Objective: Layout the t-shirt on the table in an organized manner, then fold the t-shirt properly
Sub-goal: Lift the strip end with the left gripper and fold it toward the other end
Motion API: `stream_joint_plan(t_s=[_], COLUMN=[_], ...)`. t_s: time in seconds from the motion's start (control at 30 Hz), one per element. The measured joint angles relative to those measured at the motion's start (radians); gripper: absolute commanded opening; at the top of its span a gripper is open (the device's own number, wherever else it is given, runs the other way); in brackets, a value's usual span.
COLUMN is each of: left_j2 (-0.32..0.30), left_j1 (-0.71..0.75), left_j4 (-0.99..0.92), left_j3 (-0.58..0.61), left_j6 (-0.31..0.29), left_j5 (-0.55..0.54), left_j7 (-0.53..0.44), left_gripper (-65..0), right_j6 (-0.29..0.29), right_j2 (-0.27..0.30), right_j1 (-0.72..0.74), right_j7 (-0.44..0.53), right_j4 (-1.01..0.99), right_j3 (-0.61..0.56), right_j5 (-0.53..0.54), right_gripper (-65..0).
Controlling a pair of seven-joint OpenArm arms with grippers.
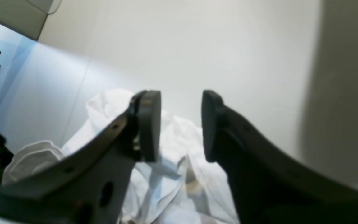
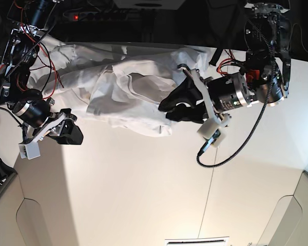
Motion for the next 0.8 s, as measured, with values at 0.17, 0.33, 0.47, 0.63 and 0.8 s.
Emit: stream_joint_plan(t_s=[0.17,0.33,0.47,0.63,0.8], left_j2=[-0.037,-0.032,-0.032,-0.035,-0.035], left_j1=[0.049,0.062,0.06,0.06,0.06], left_j4=[0.0,0.0,0.0,0.0,0.0], left_j3=[-0.003,0.0,0.0,0.068,0.17], left_j6=[0.0,-0.001,0.0,-0.001,-0.001], left_j5=[0.0,0.074,0.169,0.229,0.35], left_j7=[0.001,-0.061,-0.105,-0.106,-0.148], left_gripper=[-31.8,-31.8,-31.8,-31.8,-31.9], right_j6=[0.0,0.0,0.0,0.0,0.0], right_j2=[0.0,0.0,0.0,0.0,0.0], right_j1=[0.0,0.0,0.0,0.0,0.0], right_j7=[0.0,0.0,0.0,0.0,0.0], right_j4=[0.0,0.0,0.0,0.0,0.0], right_j3=[0.0,0.0,0.0,0.0,0.0], right_j5=[0.0,0.0,0.0,0.0,0.001], right_gripper=[-44.0,-44.0,-44.0,-44.0,-44.0])
